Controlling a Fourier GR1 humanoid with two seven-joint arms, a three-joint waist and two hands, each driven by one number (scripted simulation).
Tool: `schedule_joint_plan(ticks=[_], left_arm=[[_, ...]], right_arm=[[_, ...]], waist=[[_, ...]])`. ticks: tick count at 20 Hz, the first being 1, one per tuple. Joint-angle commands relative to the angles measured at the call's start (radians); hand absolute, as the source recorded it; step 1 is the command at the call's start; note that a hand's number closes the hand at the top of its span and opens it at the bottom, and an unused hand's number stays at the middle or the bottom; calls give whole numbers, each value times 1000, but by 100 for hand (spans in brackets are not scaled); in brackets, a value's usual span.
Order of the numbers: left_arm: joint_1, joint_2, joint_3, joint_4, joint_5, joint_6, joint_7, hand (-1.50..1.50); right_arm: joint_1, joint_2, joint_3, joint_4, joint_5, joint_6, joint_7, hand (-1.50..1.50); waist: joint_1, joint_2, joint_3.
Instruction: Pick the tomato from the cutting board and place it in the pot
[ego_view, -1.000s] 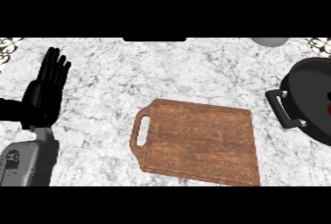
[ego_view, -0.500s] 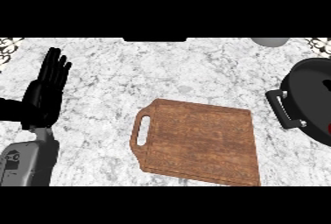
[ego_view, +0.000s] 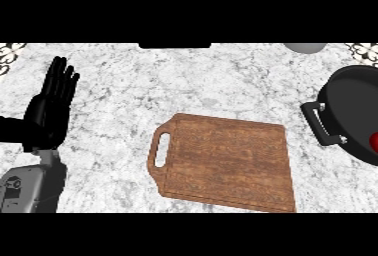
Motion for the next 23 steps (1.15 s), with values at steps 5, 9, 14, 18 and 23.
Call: schedule_joint_plan(ticks=[5, 9, 14, 18, 23], left_arm=[[0, 18, 13, -19, -1, 0, 28, 0], [53, -23, -21, 22, -14, -24, -63, 0], [18, 8, -5, -84, 0, 3, 71, 0], [19, -4, 10, 26, -3, -17, -42, 0], [57, 24, 31, -4, 28, -61, -27, 0]], right_arm=[[283, 92, -39, -344, -228, -39, -121, -150], [383, 91, -56, -442, -303, -12, -139, -150], [564, 106, -156, -560, -466, 47, -204, -150], [661, 165, -197, -621, -571, 78, -283, -150], [742, 213, -244, -690, -621, 110, -299, -150]], waist=[[-10, -1, 0], [0, 2, 0], [-2, 0, 0], [-4, 2, 0], [1, 2, 0]])
